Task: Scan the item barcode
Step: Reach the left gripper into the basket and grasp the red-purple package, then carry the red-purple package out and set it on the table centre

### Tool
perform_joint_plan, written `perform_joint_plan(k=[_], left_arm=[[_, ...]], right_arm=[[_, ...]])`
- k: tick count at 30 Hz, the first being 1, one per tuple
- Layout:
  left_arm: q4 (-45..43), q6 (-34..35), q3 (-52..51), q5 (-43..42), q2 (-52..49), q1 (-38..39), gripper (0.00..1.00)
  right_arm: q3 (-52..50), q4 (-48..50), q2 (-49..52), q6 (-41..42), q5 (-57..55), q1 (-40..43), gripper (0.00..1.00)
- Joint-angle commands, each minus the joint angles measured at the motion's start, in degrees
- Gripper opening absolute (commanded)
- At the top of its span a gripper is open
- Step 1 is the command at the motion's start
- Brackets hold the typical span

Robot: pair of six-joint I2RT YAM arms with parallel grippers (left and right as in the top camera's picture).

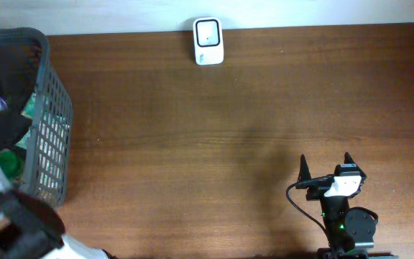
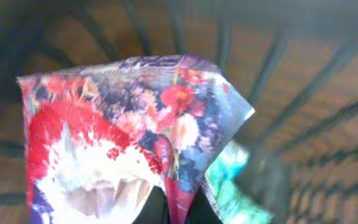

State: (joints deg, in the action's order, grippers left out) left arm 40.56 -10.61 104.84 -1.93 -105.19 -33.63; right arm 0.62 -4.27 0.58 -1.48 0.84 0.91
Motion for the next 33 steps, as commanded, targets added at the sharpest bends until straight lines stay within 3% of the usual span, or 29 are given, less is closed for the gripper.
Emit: perform_joint_plan(k=[1,5,6,8,11,15,18,21,25,30,31,32,33], left_arm=[[-1.9,16.0,1.6,-0.3,13.3,-0.4,0.0],[-3.8,29.5,1.6,-15.6,20.8,-0.3,0.0],[-6.5,35.1,1.6,-26.2,21.3,0.2,0.0],[-7.6,41.6,1.6,-31.6,21.3,4.2,0.0],[-7.5,38.7,1.5,-28.3,21.2,21.2,0.0],[1.8,37.9,1.3,-9.6,18.6,43.9,0.0],[5.2,37.9,1.2,-2.5,11.3,54.7,0.0],[4.6,38.2,1.2,-2.5,0.5,60.2,0.0],[4.1,44.5,1.2,-2.5,-12.8,64.6,0.0],[5.0,47.5,1.2,1.0,-16.5,68.0,0.01],[5.2,47.5,1.2,2.7,-16.5,69.0,0.08],[5.4,47.5,1.2,3.3,-16.5,69.4,0.36],[5.4,47.5,1.2,3.3,-16.5,69.8,0.52]], right_arm=[[-0.3,-0.4,-0.4,0.2,-0.7,-0.5,0.99],[-0.3,-0.4,-0.4,0.2,-0.7,-0.5,0.99],[-0.3,-0.4,-0.4,0.2,-0.7,-0.5,0.99],[-0.3,-0.4,-0.4,0.2,-0.7,-0.5,0.99],[-0.3,-0.4,-0.4,0.2,-0.7,-0.5,0.99],[-0.3,-0.4,-0.4,0.2,-0.7,-0.5,0.99],[-0.3,-0.4,-0.4,0.2,-0.7,-0.5,0.99],[-0.3,-0.4,-0.4,0.2,-0.7,-0.5,0.99],[-0.3,-0.4,-0.4,0.2,-0.7,-0.5,0.99],[-0.3,-0.4,-0.4,0.2,-0.7,-0.5,0.99],[-0.3,-0.4,-0.4,0.2,-0.7,-0.5,0.99],[-0.3,-0.4,-0.4,0.2,-0.7,-0.5,0.99],[-0.3,-0.4,-0.4,0.2,-0.7,-0.5,0.99]])
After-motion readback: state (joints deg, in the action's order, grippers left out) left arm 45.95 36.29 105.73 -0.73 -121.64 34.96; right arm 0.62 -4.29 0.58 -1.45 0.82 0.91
